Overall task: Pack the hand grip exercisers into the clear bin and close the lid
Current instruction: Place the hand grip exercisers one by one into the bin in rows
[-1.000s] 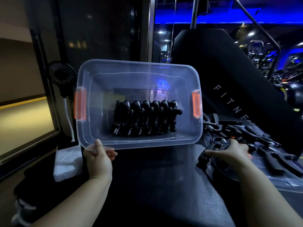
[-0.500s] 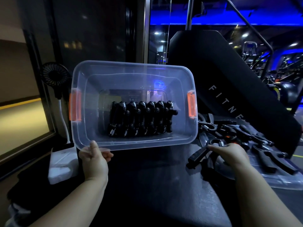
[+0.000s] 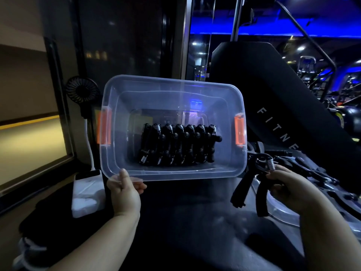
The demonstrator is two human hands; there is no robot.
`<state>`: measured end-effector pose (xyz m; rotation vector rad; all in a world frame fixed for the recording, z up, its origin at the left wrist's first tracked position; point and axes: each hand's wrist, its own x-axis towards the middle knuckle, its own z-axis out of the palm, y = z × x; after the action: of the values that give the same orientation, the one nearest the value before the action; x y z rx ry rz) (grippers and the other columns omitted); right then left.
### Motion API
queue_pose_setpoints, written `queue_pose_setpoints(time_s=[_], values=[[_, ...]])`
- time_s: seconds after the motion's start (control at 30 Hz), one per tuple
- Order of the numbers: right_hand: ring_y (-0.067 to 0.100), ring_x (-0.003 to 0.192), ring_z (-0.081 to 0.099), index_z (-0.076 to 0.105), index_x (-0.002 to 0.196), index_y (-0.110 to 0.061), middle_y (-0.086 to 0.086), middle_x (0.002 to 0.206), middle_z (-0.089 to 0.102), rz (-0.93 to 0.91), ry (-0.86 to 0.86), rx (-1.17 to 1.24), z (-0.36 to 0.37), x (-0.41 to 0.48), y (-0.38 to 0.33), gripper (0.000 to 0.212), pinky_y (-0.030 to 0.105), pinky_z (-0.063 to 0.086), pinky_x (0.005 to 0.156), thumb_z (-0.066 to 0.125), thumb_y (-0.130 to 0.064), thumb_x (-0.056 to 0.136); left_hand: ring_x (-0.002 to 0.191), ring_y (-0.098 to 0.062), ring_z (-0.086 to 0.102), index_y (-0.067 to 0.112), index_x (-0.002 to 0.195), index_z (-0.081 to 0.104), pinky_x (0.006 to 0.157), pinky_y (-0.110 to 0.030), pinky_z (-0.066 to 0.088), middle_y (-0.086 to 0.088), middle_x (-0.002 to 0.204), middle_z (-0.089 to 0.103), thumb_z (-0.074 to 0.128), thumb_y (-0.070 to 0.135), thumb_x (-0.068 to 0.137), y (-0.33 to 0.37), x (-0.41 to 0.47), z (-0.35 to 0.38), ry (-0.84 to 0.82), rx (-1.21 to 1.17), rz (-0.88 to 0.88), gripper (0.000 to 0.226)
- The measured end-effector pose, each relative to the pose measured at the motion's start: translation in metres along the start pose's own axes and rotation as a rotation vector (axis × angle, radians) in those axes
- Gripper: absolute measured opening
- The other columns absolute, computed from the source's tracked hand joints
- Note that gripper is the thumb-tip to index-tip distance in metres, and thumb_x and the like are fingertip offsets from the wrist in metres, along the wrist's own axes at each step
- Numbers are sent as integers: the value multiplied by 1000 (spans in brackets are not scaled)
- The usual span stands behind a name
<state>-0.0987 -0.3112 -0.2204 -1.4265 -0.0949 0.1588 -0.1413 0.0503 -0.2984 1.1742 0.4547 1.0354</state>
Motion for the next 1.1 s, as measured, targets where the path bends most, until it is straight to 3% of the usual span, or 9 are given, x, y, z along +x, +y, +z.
queue_pose_setpoints(time_s=[0.13,0.3,0.43,0.6,0.7,0.77,0.87,1.0,1.1], values=[[8,38,38,59,87,-9,3,57,47,-48,-163,20,27,-11,-14,20,18,36,36,51,1,72,39,-11,58,-9,86,55,39,-19,44,-3,51,63,32,34,104,-4,2,-1,-36,1,-20,52],[8,42,43,62,93,-9,12,73,58,-126,-146,76,80,-6,-29,29,23,40,47,42,9,84,43,-14,62,7,79,53,43,-23,45,-3,55,65,32,35,104,2,-1,-3,-66,-28,-35,43],[11,49,42,59,86,-11,14,72,52,-175,-119,109,132,3,-36,25,20,43,44,46,10,84,50,-18,66,-5,96,51,42,-22,47,-10,63,68,31,32,104,6,-3,-5,-103,-55,-71,43],[16,54,44,59,88,-15,5,65,50,-304,-78,-203,202,30,-32,15,25,38,49,54,-2,82,56,-19,68,17,91,43,48,-28,49,-3,62,71,34,31,104,11,-7,-7,-126,-114,-75,21],[22,64,54,55,112,-19,5,76,60,-335,2,-405,239,53,-20,36,36,46,59,58,-12,77,63,-24,69,8,103,40,54,-31,51,-8,66,71,34,32,103,13,-9,-9,-127,-139,-99,24],[20,67,60,46,114,-29,2,84,61,-373,49,-502,261,64,-12,40,32,51,59,57,-15,79,60,-21,68,7,102,40,55,-31,50,-7,64,71,34,31,103,17,-10,-9,-135,-152,-101,25],[27,81,64,29,132,-33,4,94,57,-386,40,-639,289,77,-3,60,45,58,71,51,-11,81,55,-18,65,7,99,40,55,-32,46,-2,58,69,34,27,103,21,-11,-10,-137,-204,-120,21],[19,60,57,16,139,-37,-1,77,57,-372,26,-852,316,87,8,71,25,39,45,44,-9,80,58,-25,63,-7,107,41,51,-27,46,-16,61,67,35,25,103,24,-9,-11,-147,-261,-187,32],[19,64,54,15,140,-38,7,89,61,-368,8,-939,331,93,12,70,25,34,47,42,-8,83,56,-22,65,5,98,41,51,-25,48,-13,59,67,36,27,101,21,-9,-13,-158,-255,-169,22]])
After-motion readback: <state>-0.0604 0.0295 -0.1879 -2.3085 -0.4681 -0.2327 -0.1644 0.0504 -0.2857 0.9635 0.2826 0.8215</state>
